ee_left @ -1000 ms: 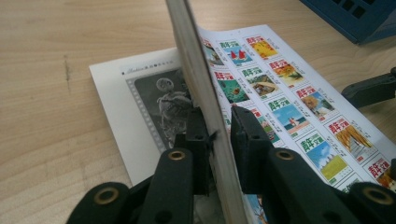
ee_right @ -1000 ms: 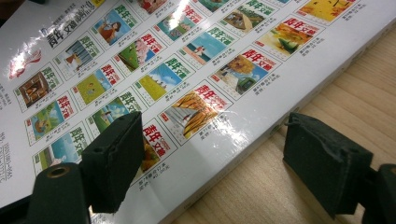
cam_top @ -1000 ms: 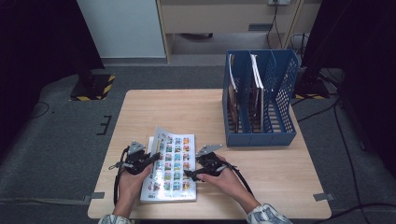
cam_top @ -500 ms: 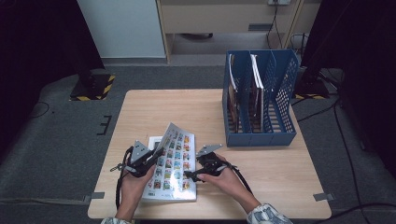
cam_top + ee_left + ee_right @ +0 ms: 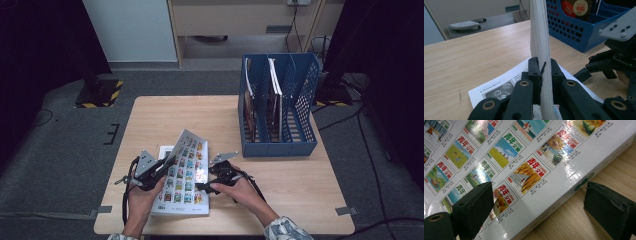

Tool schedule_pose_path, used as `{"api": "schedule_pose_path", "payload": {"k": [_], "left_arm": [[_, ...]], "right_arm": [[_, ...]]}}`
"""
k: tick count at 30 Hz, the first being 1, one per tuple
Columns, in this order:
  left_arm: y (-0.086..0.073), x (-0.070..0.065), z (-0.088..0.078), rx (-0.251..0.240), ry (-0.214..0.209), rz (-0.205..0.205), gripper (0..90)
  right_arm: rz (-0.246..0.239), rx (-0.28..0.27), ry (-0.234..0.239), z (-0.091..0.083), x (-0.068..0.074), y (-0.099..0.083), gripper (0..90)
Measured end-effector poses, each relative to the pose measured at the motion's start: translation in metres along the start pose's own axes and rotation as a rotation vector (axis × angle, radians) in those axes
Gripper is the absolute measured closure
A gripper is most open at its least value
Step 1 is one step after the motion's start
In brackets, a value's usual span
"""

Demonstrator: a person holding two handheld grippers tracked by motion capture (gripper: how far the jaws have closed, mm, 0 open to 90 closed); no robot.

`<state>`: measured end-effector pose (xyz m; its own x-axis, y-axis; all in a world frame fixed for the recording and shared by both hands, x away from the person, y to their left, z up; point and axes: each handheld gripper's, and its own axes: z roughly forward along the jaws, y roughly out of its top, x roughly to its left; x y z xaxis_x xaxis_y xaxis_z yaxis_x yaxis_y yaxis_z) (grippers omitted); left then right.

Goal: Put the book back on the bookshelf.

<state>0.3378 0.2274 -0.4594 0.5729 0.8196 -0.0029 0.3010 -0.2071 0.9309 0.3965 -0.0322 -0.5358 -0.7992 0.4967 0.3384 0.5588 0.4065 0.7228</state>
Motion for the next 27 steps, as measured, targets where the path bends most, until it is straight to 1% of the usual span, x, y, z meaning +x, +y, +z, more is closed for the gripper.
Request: {"api": "schedule_pose_path", "payload": {"k": [2,3,4,5,7,9,10,11,12,13,15,17,18,19,20,21,22,23,24,25,26,27], "left_arm": [[0.0,0.0,-0.001,-0.006,-0.003,-0.005,83.8],[0.001,0.001,-0.002,-0.014,-0.01,-0.013,83.8],[0.001,0.001,-0.003,-0.024,-0.013,-0.02,83.8],[0.002,0.002,-0.005,-0.032,-0.017,-0.025,83.8],[0.001,0.003,-0.005,-0.03,-0.016,-0.029,83.7],[0.001,0.004,-0.004,-0.025,-0.011,-0.035,83.7],[-0.002,0.007,-0.001,-0.002,0.005,-0.046,83.5],[-0.004,0.009,0.0,0.009,0.014,-0.049,83.3],[-0.004,0.009,0.0,0.009,0.014,-0.049,83.1],[-0.008,0.013,0.005,0.043,0.027,-0.054,82.6],[-0.014,0.017,0.01,0.083,0.058,-0.055,81.0],[-0.019,0.022,0.016,0.129,0.076,-0.057,80.8],[-0.022,0.024,0.018,0.147,0.086,-0.06,80.8],[-0.022,0.024,0.018,0.147,0.086,-0.06,80.5],[-0.027,0.028,0.022,0.178,0.104,-0.068,79.4],[-0.027,0.028,0.022,0.178,0.104,-0.068,76.1],[-0.03,0.032,0.024,0.206,0.158,-0.064,68.9],[-0.03,0.032,0.024,0.206,0.158,-0.064,61.5],[-0.033,0.036,0.023,0.211,0.21,-0.065,54.0],[-0.034,0.039,0.022,0.203,0.227,-0.07,47.4],[-0.034,0.039,0.022,0.203,0.227,-0.07,42.8],[-0.034,0.041,0.02,0.199,0.227,-0.083,42.8]], "right_arm": [[0.0,-0.002,0.003,0.001,0.0,0.0,9.3],[-0.001,-0.004,0.013,0.001,0.0,0.0,9.5],[0.006,-0.005,0.039,0.003,0.001,0.001,10.0],[0.012,-0.007,0.048,0.004,0.002,0.001,9.9],[0.002,-0.002,0.051,0.006,0.004,0.002,8.9],[0.001,-0.008,0.043,0.007,0.004,0.002,8.8],[-0.004,-0.007,0.035,0.007,0.005,0.002,8.8],[-0.006,-0.005,0.027,0.007,0.005,0.002,8.8],[-0.01,-0.002,0.021,0.007,0.006,0.002,8.9],[-0.014,-0.001,0.014,0.007,0.006,0.002,9.2],[-0.026,0.0,0.006,0.007,0.007,0.001,9.5],[-0.028,-0.002,-0.001,0.008,0.008,0.001,9.5],[-0.028,-0.003,-0.004,0.008,0.008,0.001,9.4],[-0.028,-0.003,-0.004,0.008,0.008,0.001,9.4],[-0.034,-0.008,-0.011,0.008,0.009,0.001,9.3],[-0.034,-0.008,-0.011,0.008,0.009,0.001,9.3],[-0.035,-0.01,-0.016,0.009,0.009,0.0,9.3],[-0.035,-0.01,-0.016,0.009,0.009,0.0,9.3],[-0.042,-0.008,-0.02,0.009,0.01,0.0,9.2],[-0.045,-0.008,-0.023,0.009,0.01,0.0,9.3],[-0.044,-0.009,-0.024,0.009,0.01,0.0,9.3],[-0.044,-0.009,-0.024,0.009,0.01,0.0,9.3]]}}
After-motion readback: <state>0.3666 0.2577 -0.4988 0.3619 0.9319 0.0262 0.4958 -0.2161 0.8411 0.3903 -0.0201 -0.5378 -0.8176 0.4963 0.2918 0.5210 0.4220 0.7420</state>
